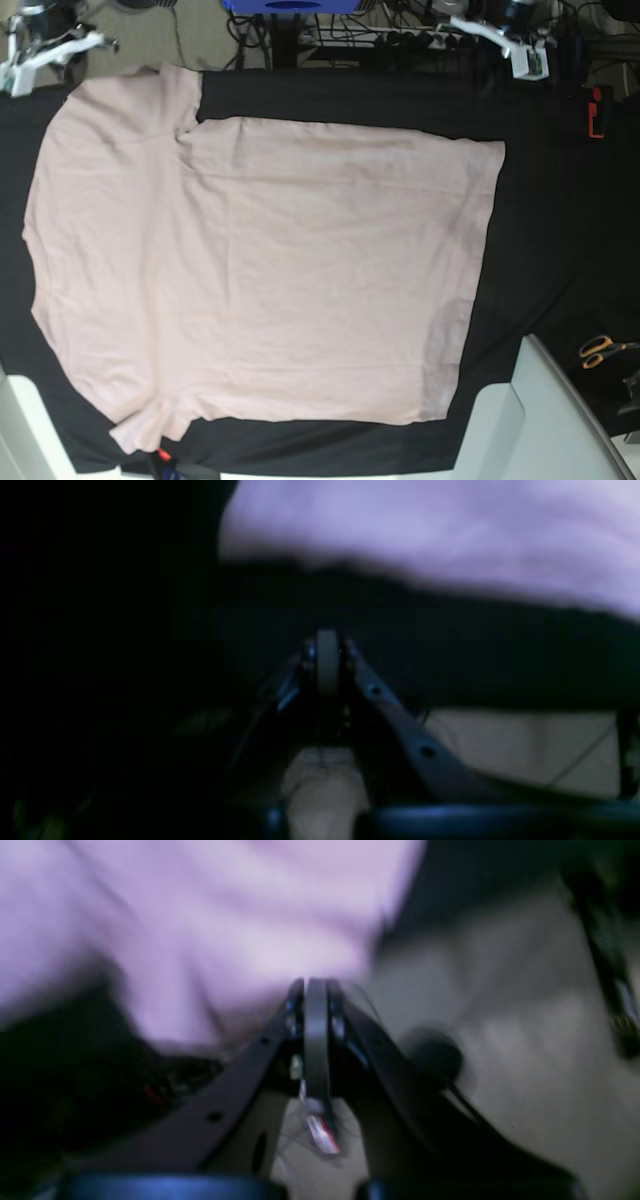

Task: Fold the T-shirt properly
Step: 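Move both grippers down toward the pink shirt's edge nearest the arms, then pinch the shirt edge with the right and left grippers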

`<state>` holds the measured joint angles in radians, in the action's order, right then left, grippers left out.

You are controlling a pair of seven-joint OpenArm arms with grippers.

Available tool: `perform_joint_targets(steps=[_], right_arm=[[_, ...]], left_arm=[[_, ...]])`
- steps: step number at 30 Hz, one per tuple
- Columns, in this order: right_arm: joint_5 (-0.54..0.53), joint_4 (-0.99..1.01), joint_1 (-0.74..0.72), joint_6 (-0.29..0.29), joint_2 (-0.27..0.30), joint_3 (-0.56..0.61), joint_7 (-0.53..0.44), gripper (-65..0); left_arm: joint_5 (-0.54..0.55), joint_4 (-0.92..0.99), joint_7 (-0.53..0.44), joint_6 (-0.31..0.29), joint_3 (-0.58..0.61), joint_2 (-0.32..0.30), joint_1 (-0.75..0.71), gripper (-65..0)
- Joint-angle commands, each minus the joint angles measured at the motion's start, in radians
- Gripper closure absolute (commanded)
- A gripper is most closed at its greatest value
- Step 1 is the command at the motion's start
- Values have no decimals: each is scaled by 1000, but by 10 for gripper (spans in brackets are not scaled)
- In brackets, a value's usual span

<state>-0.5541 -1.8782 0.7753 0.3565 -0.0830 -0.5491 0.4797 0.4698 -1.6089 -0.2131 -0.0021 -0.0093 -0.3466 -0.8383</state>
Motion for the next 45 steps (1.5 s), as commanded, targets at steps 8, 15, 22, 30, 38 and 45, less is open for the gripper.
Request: perform_joint_targets(steps=[8,15,22,30,38,45], right_arm=[[-317,71,-231,341,56,-291,425,-174],[-318,299,-419,342,71,-507,641,-321],[-321,558,-465,342,176,-513,641,-321],[-318,673,-495,342,193,-510,641,-321],[-318,681,-512,342,193,-509,652,-321],[-324,673,-512,342,190,-389,644,-320]], left_arm=[[5,-49,-12,0,-137,-9,-22,0],[7,-41,-15,-2,-232,-7,-6,0],[7,-23,-12,-2,-234,-10,4,0],[11,-32,-10,0,-235,11,4,0],[189,-26,-9,0,-235,2,4,0],[195,-29,-9,0,-234,-16,0,0]])
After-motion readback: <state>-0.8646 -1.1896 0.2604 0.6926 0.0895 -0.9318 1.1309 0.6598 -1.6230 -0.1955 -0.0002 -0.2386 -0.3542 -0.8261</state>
